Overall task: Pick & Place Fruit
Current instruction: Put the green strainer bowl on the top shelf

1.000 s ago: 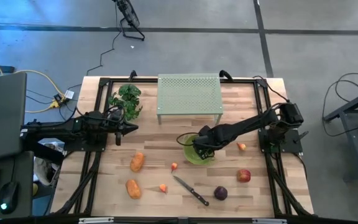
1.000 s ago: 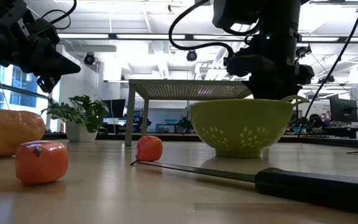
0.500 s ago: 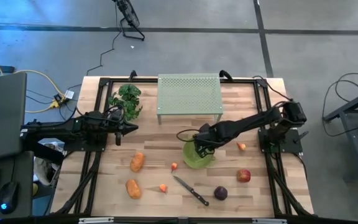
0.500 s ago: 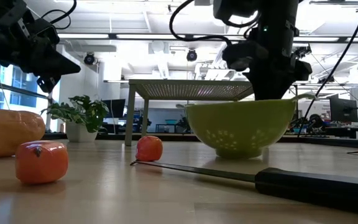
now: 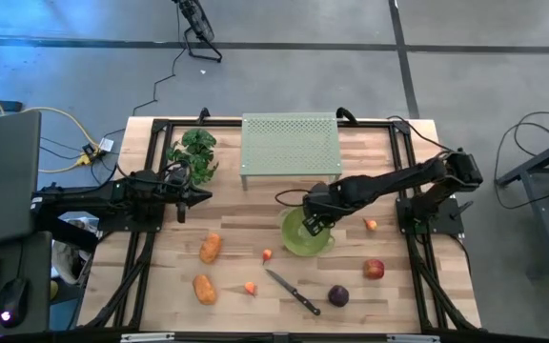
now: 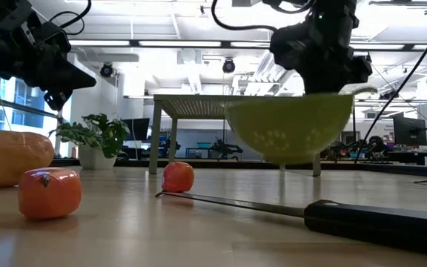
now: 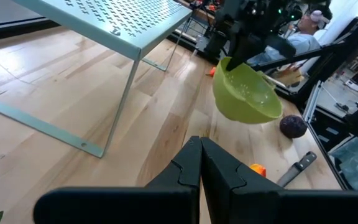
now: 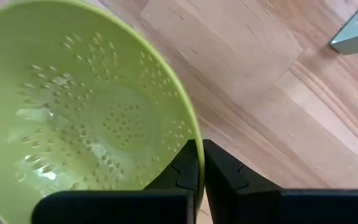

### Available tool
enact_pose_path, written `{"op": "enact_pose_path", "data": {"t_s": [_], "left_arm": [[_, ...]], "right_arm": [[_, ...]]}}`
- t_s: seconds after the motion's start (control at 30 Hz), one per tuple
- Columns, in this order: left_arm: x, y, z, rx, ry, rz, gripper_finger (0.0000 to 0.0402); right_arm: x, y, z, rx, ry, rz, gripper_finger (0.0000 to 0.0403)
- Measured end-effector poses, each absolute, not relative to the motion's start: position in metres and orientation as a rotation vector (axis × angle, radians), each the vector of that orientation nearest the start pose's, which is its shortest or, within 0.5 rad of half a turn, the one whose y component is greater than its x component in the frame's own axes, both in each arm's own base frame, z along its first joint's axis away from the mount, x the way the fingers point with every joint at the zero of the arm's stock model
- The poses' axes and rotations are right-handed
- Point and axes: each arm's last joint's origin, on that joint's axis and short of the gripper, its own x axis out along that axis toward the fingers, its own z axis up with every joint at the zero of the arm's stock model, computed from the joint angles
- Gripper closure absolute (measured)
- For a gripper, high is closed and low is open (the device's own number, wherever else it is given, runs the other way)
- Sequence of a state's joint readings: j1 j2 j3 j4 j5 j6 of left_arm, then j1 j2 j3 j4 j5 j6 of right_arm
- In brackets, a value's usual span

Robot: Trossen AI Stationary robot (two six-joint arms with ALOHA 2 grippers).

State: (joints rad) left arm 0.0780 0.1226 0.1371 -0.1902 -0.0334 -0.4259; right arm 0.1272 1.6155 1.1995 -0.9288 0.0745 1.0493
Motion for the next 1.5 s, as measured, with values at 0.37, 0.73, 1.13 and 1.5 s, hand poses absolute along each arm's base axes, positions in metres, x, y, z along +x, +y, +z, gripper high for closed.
{"op": "enact_pose_path", "data": {"t_s": [0.37, 0.73, 1.13, 1.5], "left_arm": [[0.097, 0.009, 0.182, -0.428, 0.15, 0.147, 0.0398], [0.097, 0.009, 0.182, -0.418, 0.15, 0.146, 0.0398], [0.097, 0.009, 0.181, -0.427, 0.167, 0.15, 0.0398], [0.096, 0.009, 0.18, -0.417, 0.175, 0.152, 0.0398]], "right_arm": [[0.299, 0.029, 0.262, 0.829, 1.144, -0.52, 0.0396], [0.311, 0.024, 0.311, 0.802, 1.03, -0.395, 0.0395], [0.31, -0.03, 0.36, 0.831, 0.888, -0.446, 0.0395], [0.291, -0.085, 0.4, 0.902, 0.747, -0.564, 0.0394]]}}
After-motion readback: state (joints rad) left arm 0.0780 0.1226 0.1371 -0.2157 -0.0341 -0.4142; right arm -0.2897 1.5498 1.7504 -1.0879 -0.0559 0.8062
